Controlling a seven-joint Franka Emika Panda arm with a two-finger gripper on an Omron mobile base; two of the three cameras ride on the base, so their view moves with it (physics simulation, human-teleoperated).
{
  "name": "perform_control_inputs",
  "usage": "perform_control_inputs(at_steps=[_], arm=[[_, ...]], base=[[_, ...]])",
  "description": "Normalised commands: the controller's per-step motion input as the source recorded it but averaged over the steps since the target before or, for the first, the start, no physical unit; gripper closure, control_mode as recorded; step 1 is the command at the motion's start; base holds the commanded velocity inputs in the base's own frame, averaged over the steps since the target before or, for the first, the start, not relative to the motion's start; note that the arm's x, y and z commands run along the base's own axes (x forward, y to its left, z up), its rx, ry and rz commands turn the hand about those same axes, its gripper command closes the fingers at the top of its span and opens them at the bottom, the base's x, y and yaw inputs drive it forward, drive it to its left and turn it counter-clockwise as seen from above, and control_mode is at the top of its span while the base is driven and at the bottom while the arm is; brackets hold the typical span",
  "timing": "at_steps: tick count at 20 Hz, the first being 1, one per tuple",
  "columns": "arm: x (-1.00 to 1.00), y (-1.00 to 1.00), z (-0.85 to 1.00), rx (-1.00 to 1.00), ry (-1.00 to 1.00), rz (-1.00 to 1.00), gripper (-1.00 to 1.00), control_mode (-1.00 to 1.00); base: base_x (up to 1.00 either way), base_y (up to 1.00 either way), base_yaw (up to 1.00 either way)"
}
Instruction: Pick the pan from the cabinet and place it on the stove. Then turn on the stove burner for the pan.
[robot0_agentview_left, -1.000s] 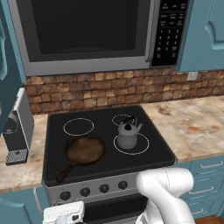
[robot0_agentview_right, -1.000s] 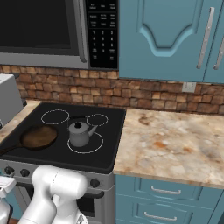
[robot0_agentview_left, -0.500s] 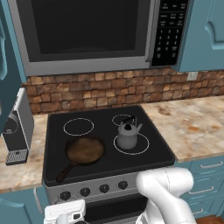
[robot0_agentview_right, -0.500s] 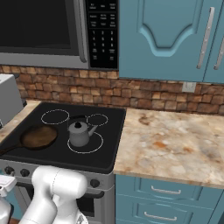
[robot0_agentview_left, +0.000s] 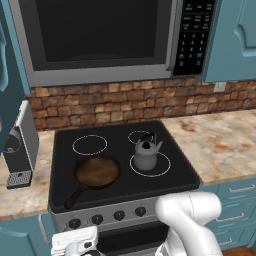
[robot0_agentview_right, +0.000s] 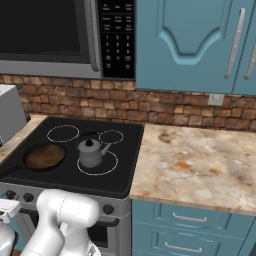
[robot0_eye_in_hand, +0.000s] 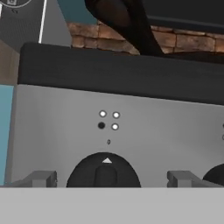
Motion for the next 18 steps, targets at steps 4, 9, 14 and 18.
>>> perform_control_inputs(at_steps=[4, 9, 14, 18], arm=[[0.04, 0.0, -0.3, -0.06, 0.0, 0.0, -1.0, -1.0], [0.05, 0.03, -0.17, -0.04, 0.0, 0.0, -1.0, -1.0], [0.0, 0.0, 0.05, 0.0, -0.04, 0.0, -1.0, -1.0], [0.0, 0.0, 0.19, 0.0, -0.05, 0.0, -1.0, -1.0]], base=[[0.0, 0.0, 0.0], [0.0, 0.0, 0.0], [0.0, 0.0, 0.0], [0.0, 0.0, 0.0]])
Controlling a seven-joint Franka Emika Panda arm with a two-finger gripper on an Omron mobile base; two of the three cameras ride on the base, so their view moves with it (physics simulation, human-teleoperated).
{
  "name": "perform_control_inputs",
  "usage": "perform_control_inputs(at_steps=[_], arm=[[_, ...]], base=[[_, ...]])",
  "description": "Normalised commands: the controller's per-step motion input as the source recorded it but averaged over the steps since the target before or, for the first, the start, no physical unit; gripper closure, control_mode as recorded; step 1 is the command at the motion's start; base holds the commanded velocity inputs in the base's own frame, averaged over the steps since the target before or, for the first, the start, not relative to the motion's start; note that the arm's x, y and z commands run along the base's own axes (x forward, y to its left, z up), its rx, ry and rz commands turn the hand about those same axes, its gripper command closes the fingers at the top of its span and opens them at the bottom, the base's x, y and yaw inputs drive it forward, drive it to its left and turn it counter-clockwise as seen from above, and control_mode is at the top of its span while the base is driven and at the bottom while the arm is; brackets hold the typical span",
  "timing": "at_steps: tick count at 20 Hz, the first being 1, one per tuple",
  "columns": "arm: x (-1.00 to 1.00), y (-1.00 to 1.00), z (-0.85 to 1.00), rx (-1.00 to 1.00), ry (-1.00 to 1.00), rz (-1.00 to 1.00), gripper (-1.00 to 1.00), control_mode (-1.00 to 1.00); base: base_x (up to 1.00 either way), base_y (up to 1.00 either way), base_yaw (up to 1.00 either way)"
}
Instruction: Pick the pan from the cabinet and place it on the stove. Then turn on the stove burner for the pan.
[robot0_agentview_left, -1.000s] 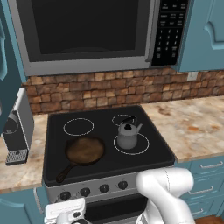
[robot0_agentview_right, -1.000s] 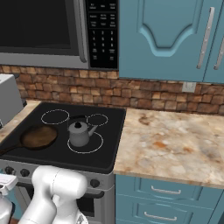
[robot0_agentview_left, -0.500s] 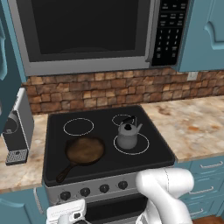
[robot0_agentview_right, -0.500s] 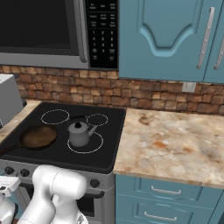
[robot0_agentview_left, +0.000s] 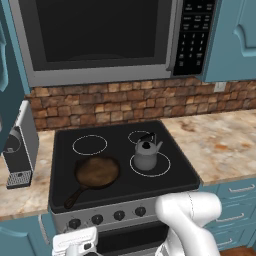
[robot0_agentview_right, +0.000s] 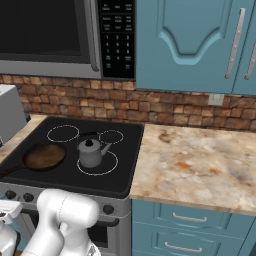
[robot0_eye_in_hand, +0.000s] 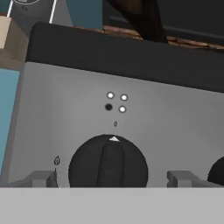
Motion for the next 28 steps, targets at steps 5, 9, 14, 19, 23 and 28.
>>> perform_control_inputs(at_steps=[5, 9, 14, 19, 23, 28], arm=[[0.0, 0.0, 0.04, 0.0, -0.02, 0.0, -1.0, -1.0], [0.0, 0.0, -0.02, -0.01, 0.0, 0.0, -1.0, -1.0], [0.0, 0.04, -0.03, -0.01, 0.0, 0.0, 1.0, -1.0], [0.0, 0.02, 0.0, 0.0, -0.01, 0.0, 1.0, -1.0], [0.0, 0.05, 0.01, 0.0, -0.04, 0.0, 1.0, -1.0], [-0.01, 0.01, 0.15, -0.02, -0.02, 0.0, 1.0, -1.0]], base=[[0.0, 0.0, 0.0], [0.0, 0.0, 0.0], [0.0, 0.0, 0.0], [0.0, 0.0, 0.0], [0.0, 0.0, 0.0], [0.0, 0.0, 0.0]])
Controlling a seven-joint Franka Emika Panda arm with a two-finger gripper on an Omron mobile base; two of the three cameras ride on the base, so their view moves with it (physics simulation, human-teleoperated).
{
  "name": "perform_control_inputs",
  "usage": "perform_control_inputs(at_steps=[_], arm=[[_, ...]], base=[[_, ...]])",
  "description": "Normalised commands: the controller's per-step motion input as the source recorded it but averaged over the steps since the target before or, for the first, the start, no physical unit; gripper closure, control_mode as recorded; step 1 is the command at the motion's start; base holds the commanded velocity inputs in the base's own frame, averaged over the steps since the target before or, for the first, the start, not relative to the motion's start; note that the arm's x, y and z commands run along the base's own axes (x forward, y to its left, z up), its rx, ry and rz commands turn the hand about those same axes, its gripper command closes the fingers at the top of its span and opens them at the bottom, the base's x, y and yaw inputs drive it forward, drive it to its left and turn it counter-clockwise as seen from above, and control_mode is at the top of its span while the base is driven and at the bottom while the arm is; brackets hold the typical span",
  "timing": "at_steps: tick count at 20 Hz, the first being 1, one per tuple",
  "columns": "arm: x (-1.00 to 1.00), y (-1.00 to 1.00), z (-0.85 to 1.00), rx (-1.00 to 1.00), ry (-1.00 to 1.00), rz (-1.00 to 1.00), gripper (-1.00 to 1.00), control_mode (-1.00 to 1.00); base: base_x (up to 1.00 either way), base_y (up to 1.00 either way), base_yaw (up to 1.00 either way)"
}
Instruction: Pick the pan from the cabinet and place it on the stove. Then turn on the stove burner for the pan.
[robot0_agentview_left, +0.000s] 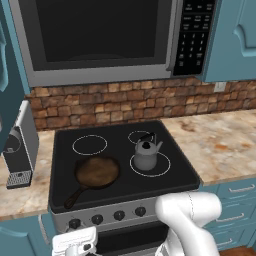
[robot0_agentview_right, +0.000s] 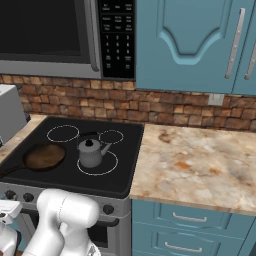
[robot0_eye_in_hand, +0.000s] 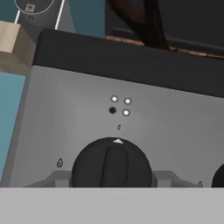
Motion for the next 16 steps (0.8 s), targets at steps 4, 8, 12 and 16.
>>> perform_control_inputs(at_steps=[4, 8, 12, 16], arm=[[-0.18, 0.0, 0.22, -0.08, -0.04, 0.0, 1.0, -1.0], [-0.21, 0.0, 0.2, -0.1, -0.01, 0.0, 1.0, -1.0], [-0.25, 0.0, 0.16, -0.1, 0.0, 0.0, 1.0, -1.0], [-0.35, 0.0, 0.1, -0.11, 0.0, -0.02, 1.0, -1.0]], base=[[0.0, 0.0, 0.0], [0.0, 0.0, 0.0], [0.0, 0.0, 0.0], [0.0, 0.0, 0.0]])
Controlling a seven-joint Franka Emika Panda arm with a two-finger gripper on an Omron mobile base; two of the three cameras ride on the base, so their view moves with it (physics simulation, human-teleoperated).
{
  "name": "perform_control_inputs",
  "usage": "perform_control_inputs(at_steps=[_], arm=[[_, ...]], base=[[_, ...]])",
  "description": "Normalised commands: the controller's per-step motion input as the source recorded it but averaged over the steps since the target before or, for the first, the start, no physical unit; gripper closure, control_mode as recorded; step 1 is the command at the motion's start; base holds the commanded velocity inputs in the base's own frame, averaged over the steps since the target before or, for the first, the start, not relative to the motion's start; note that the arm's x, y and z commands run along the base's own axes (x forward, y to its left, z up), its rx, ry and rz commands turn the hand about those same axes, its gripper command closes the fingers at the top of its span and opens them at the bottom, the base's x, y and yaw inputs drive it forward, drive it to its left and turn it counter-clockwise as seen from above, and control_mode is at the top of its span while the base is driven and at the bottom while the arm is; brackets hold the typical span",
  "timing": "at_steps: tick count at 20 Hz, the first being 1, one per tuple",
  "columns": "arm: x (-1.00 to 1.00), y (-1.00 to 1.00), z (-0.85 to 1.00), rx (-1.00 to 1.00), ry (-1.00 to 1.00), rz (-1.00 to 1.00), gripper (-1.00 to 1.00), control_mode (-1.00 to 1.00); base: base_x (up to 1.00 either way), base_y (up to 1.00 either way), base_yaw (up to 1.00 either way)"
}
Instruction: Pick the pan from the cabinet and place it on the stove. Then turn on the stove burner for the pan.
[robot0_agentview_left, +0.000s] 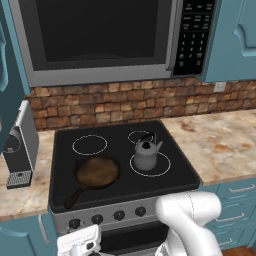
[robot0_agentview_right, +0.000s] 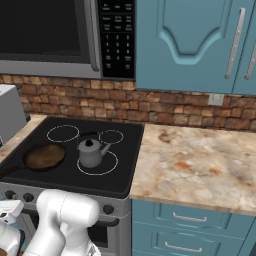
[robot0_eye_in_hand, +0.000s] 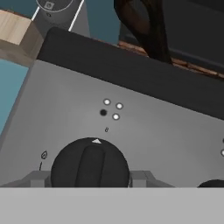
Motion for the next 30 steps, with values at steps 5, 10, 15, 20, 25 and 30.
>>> perform_control_inputs(at_steps=[5, 10, 15, 20, 25, 30], arm=[[-0.37, 0.0, 0.11, -0.14, 0.0, -0.07, 1.0, -1.0], [-0.35, 0.0, 0.15, -0.15, 0.0, -0.08, 1.0, -1.0], [-0.37, 0.0, 0.15, -0.15, 0.0, -0.08, 1.0, -1.0], [-0.37, 0.0, 0.19, -0.17, 0.0, -0.08, 1.0, -1.0], [-0.37, 0.0, 0.24, -0.18, 0.0, -0.07, 1.0, -1.0], [-0.4, 0.0, 0.3, -0.17, 0.0, -0.08, 1.0, -1.0]], base=[[0.0, 0.0, 0.0], [0.0, 0.0, 0.0], [0.0, 0.0, 0.0], [0.0, 0.0, 0.0], [0.0, 0.0, 0.0], [0.0, 0.0, 0.0]])
